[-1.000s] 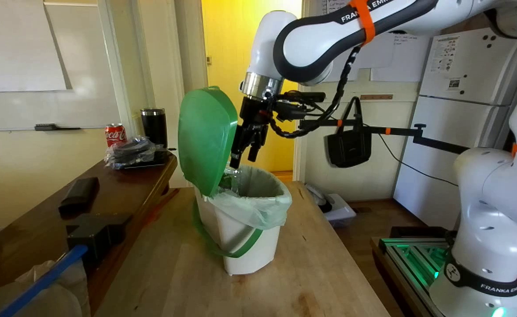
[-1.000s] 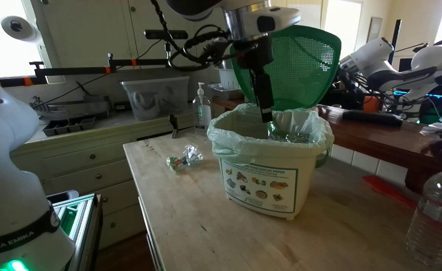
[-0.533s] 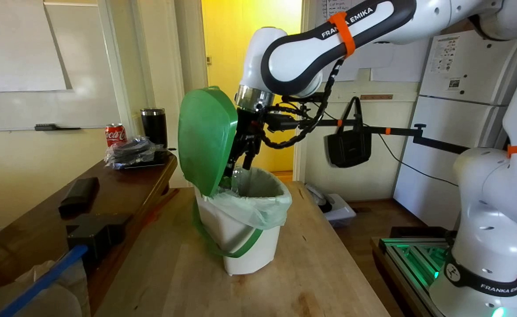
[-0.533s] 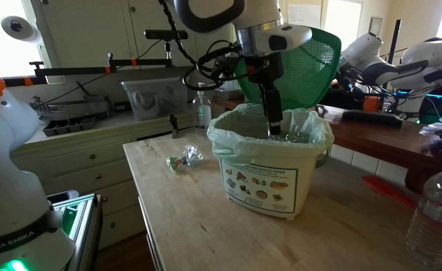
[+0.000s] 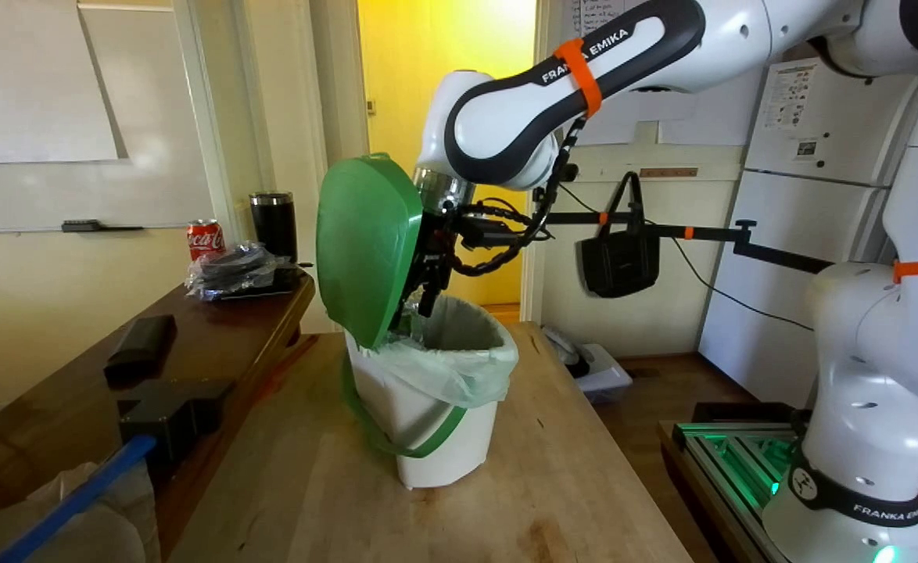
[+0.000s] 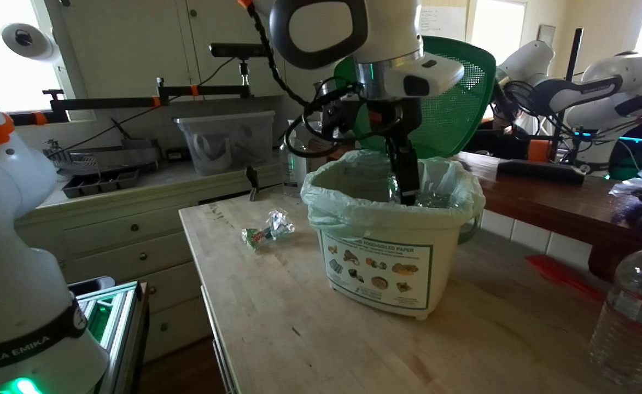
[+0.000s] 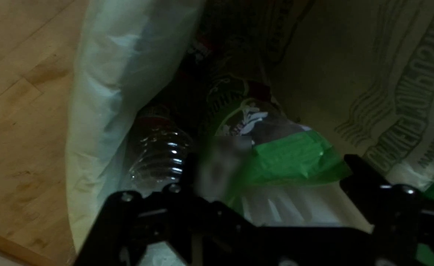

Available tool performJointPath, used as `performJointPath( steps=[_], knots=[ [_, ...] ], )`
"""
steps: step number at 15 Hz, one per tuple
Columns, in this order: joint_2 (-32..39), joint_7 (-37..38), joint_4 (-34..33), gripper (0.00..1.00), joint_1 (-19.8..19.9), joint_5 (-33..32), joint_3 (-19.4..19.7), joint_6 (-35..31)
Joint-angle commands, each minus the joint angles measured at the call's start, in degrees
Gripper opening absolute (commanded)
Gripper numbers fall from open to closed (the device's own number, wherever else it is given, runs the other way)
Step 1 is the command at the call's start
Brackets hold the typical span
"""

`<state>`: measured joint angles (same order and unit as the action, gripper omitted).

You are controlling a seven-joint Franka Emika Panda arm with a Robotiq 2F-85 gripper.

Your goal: Move the clear packet from the bin to the top of the dresser

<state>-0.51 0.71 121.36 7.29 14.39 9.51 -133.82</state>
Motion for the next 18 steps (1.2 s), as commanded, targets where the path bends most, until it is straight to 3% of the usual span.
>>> performJointPath(
  steps=[1,8,10,12,14,18],
  knots=[
    [2.46,-1.36,-1.18,0.65,0.42,1.46,-0.42,-1.36],
    [3.90,-2.07,-1.98,0.12,0.47,0.23,-0.91,-1.40],
    [3.65,-2.56,-2.31,0.01,0.55,0.68,-0.91,0.05],
    [3.21,-2.75,-2.41,0.05,0.58,0.80,-0.89,0.35],
    [2.66,-2.90,-2.32,0.01,0.57,0.69,-0.89,0.51],
    [0.58,-3.14,-1.39,0.02,0.39,0.30,-1.05,0.90]
  ],
)
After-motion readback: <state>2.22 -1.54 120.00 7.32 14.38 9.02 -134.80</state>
